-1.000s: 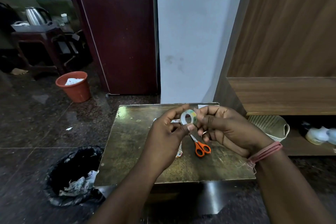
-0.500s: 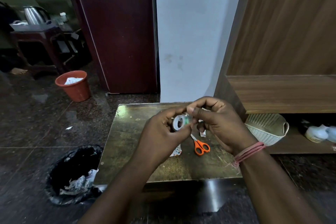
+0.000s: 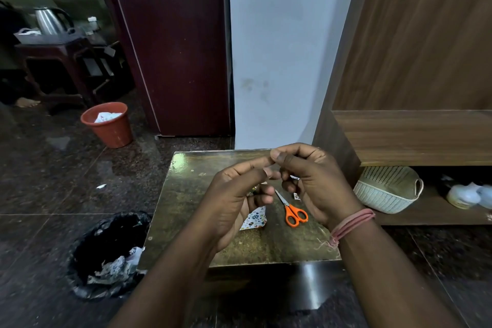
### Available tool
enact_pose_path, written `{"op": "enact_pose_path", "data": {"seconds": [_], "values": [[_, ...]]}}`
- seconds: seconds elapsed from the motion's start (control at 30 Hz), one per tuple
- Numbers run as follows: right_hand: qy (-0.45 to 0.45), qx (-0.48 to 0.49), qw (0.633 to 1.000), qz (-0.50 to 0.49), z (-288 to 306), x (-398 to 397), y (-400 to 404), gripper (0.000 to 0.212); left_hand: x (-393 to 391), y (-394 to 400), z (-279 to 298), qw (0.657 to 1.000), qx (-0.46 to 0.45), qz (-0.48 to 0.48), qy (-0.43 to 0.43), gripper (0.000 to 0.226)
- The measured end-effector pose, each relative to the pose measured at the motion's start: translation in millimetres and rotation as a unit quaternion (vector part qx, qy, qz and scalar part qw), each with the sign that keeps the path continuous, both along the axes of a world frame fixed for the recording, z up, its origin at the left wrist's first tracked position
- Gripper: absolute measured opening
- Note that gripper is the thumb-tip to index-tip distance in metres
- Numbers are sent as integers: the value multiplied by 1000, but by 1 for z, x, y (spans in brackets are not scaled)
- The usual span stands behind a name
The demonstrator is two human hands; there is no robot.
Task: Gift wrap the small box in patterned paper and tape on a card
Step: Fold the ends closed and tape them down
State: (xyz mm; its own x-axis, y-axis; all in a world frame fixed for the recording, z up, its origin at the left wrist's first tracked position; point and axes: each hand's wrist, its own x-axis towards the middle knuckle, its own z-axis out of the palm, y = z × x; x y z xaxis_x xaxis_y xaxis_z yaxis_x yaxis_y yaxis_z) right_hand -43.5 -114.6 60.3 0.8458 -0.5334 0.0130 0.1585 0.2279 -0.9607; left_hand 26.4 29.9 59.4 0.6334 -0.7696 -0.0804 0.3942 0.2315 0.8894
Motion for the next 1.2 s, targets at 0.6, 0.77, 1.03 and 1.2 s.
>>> {"op": "enact_pose_path", "data": {"seconds": [0.6,0.77,1.03,1.2], "values": [[447,-546,708,16,-45,-11,-28,15,-1,1,-2,999,39,-9,35,27],[479,-480,735,-9,-67,-5,-21,16,-2,3,-2,998,49,-30,39,27],[479,-473,739,-23,-84,1,-22,33,6,6,1,998,35,-41,36,33],[442,-360,821,-23,-55,-1,-37,34,14,8,1,998,26,-37,38,34]]}}
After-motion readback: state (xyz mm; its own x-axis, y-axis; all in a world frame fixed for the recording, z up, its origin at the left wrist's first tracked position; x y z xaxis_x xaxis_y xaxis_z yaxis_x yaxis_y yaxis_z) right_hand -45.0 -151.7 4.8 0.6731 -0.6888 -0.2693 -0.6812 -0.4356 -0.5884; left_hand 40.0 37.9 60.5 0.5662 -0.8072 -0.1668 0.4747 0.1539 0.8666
